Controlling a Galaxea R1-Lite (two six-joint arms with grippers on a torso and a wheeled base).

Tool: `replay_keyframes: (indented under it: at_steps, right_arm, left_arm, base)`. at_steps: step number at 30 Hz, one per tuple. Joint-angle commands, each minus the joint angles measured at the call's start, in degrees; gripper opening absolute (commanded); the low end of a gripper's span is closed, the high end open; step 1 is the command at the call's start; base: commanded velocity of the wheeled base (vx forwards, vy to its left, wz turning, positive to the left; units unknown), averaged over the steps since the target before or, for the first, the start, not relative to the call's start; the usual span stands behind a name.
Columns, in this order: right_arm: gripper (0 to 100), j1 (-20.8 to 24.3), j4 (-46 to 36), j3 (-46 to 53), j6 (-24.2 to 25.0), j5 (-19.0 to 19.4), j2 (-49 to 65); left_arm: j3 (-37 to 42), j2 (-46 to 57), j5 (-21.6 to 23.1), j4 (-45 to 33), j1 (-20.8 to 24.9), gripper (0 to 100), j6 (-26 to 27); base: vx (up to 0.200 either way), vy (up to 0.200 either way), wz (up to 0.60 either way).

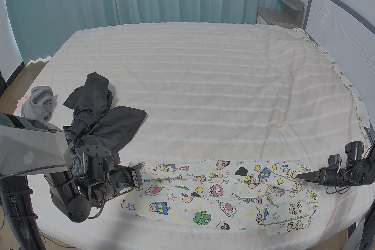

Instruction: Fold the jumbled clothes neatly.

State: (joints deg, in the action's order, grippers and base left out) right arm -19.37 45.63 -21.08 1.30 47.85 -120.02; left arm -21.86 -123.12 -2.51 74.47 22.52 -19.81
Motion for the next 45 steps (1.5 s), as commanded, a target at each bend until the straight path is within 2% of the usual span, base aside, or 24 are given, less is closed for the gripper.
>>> replay_keyframes:
  at_steps: [1,11,12,28,34,39,40,45]
  right_arm:
    - [100,0.4,0.1,-0.2,0.0,0.1,-1.4]
    - [100,4.3,0.1,-1.6,0.5,0.1,-2.3]
    - [0,4.8,0.2,-1.6,0.5,0.1,-2.3]
    - [0,5.0,0.2,-1.0,0.5,0.1,-1.5]
    - [0,4.3,0.2,1.5,0.5,0.3,2.9]
    - [0,3.0,0.1,3.4,0.5,1.6,6.8]
    - [0,2.1,0.1,4.4,0.5,3.1,8.9]
    - [0,0.3,-0.1,6.3,0.5,5.1,12.4]
  left_arm:
    - [0.5,-0.8,0.1,0.1,0.0,0,-0.1]
    - [0.9,-0.8,0.2,0.1,0.0,0,-1.1]
    - [0.9,-0.8,0.2,0.1,0.0,0,-1.2]
    - [1.9,-0.6,0.3,0.2,0.0,0,-1.6]
    - [2.6,0.0,0.2,0.2,0.0,0,-1.5]
    - [3.1,1.1,0.1,0.2,0.0,0,-1.0]
    - [3.2,1.4,0.1,1.0,0.0,0,-0.8]
    - [3.8,1.0,0.1,3.7,0.0,0,1.2]
  base:
    - [0.0,0.0,0.0]
    - [0.0,0.0,0.0]
    - [0.0,0.0,0.0]
    - [0.0,0.0,0.0]
    - [0.0,0.0,0.0]
    - [0.0,0.0,0.0]
    - [0.0,0.0,0.0]
    - [0.0,0.0,0.0]
